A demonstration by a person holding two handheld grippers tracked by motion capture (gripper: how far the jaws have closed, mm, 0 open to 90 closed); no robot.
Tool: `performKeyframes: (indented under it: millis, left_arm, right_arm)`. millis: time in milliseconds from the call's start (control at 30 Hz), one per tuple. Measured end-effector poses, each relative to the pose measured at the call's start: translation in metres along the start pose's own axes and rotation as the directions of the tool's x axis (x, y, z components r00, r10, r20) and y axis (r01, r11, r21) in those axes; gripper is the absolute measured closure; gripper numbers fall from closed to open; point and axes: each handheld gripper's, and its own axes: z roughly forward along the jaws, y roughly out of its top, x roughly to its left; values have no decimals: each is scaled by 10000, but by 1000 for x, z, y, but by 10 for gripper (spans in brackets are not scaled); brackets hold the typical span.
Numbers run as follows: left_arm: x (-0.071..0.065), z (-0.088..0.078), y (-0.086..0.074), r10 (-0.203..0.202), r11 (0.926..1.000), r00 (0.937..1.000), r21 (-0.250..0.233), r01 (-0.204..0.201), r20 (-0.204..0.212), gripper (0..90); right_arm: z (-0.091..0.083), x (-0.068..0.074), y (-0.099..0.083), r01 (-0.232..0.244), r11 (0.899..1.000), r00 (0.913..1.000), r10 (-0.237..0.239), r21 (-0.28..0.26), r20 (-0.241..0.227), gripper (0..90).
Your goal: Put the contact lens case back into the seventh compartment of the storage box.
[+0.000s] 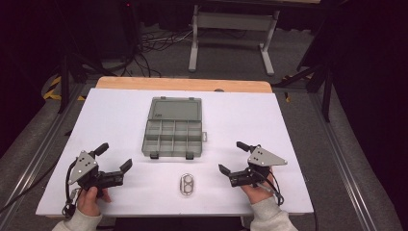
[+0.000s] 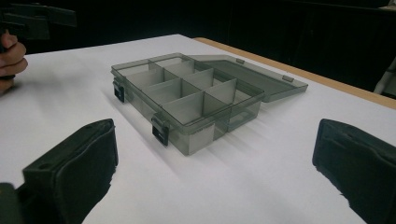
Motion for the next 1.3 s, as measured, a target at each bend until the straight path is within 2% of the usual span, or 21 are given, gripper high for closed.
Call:
performKeyframes:
  millis: [267,367,800,1300]
  left_arm:
    - [-1,0,0,76,9999,10000,69,-76,-22,1]
    - [-1,0,0,104,9999,9999,76,-104,-26,2]
    - [-2,0,0,192,9997,9998,153,-191,-38,2]
    - [-3,1,1,269,9993,9996,279,-266,-108,1]
  right_arm:
    - [1,1,1,104,9999,9999,-104,-51,-79,7]
    - [2,2,1,235,9997,9997,-234,110,-82,7]
    - [5,5,6,442,9988,9990,-440,230,-111,12]
    - [26,14,24,724,9963,9922,-672,472,-1052,16]
